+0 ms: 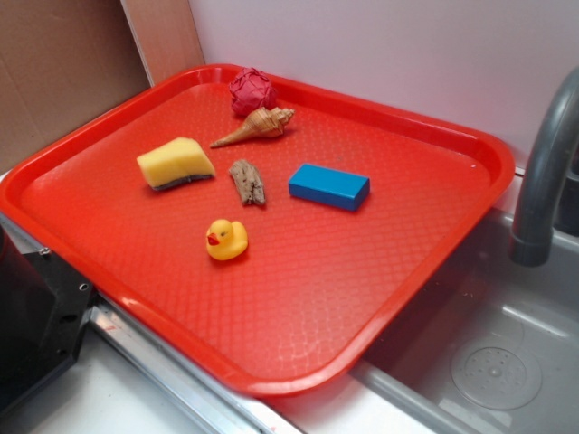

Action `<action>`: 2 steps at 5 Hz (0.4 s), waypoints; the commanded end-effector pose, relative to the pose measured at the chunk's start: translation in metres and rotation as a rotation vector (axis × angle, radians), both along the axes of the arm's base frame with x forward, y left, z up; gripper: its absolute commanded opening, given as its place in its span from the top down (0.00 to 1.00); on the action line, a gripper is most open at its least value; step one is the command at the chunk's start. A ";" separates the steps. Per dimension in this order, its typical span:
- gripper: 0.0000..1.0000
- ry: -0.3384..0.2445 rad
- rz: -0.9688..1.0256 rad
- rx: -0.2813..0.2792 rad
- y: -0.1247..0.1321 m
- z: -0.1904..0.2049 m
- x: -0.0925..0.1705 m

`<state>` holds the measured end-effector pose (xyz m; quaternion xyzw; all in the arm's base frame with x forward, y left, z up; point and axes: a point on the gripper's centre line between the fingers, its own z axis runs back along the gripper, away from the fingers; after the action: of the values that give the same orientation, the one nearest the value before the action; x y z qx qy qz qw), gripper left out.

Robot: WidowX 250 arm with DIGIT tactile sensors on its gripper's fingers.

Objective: Grab the yellow duck.

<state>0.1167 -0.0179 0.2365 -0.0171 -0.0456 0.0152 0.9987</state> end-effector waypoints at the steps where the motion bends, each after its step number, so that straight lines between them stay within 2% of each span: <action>1: 0.00 0.000 0.000 0.000 0.000 0.000 0.000; 2: 0.00 0.016 0.062 0.002 -0.004 -0.012 0.006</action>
<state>0.1201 -0.0220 0.2207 -0.0151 -0.0313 0.0468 0.9983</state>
